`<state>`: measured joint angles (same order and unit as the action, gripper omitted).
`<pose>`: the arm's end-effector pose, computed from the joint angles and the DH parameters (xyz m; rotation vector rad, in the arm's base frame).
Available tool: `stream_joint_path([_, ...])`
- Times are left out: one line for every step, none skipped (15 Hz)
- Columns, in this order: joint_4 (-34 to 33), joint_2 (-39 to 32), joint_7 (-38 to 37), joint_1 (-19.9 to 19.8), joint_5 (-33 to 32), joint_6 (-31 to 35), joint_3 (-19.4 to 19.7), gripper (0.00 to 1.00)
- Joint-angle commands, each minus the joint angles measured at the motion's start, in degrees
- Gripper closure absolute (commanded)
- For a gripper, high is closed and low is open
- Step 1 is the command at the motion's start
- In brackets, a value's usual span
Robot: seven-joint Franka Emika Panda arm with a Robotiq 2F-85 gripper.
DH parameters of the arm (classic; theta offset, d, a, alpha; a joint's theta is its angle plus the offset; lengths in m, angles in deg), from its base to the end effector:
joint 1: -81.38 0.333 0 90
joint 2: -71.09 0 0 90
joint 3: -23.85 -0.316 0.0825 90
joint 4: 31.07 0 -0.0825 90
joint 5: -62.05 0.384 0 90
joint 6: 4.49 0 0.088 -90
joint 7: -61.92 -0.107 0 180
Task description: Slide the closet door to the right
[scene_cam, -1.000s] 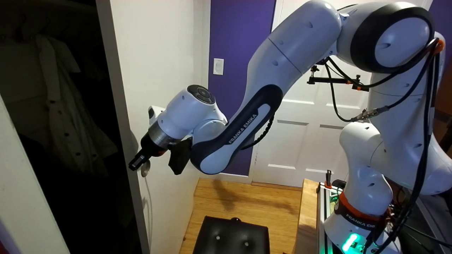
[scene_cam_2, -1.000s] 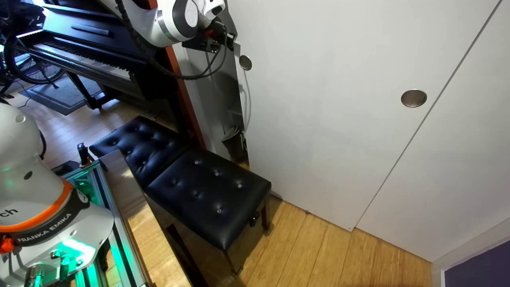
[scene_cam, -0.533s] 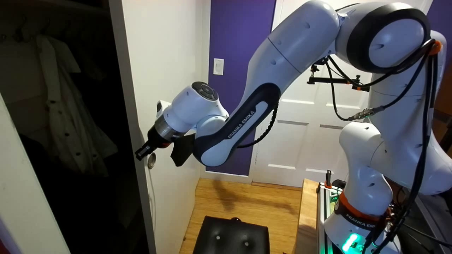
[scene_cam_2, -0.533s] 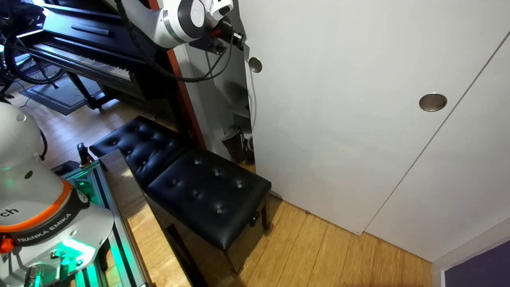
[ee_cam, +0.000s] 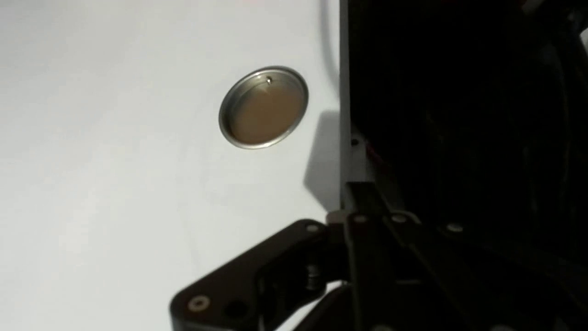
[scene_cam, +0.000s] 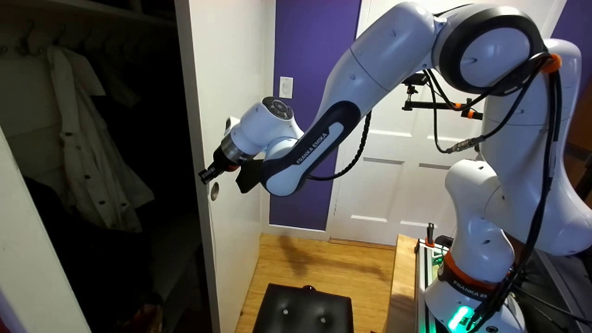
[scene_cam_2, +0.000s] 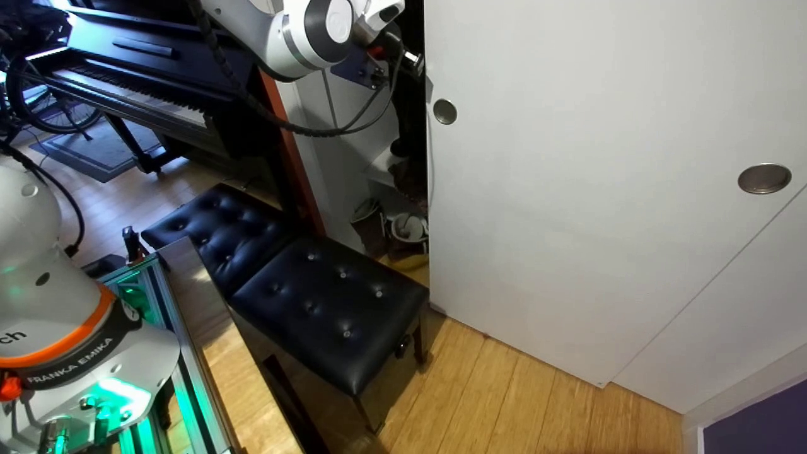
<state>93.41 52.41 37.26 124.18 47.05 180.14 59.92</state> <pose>0.5988 0.1162 0.3551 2.8635 0.0863 1.1980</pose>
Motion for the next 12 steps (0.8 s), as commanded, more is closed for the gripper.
stream_joint_path([0.82,0.77,0.99,-2.61,-0.42,1.01,1.10,1.00])
stream_joint_path([0.87,0.96,1.21,-3.23,-0.50,0.85,1.09,1.00])
stream_joint_path([0.82,0.94,1.47,-3.84,-0.58,0.71,1.21,1.00])
stream_joint_path([0.43,0.32,1.88,-4.92,-0.63,1.36,1.06,1.00])
stream_joint_path([0.40,0.31,2.32,-5.77,-0.61,1.49,0.87,1.00])
stream_joint_path([0.35,0.26,2.82,-6.95,-0.60,1.72,0.31,1.00])
stream_joint_path([0.27,0.12,3.01,-7.69,-0.54,1.91,0.22,1.00])
stream_joint_path([0.26,0.10,3.52,-8.79,-0.53,2.02,-0.38,1.00])
stream_joint_path([0.25,0.06,3.82,-9.55,-0.50,2.02,-0.71,1.00])
stream_joint_path([0.17,-0.09,4.14,-10.33,-0.48,2.04,-1.06,1.00])
stream_joint_path([0.00,-0.36,4.55,-10.77,-0.55,2.08,-0.91,1.00])
stream_joint_path([-0.15,-0.62,4.91,-11.27,-0.62,2.32,-0.87,1.00])
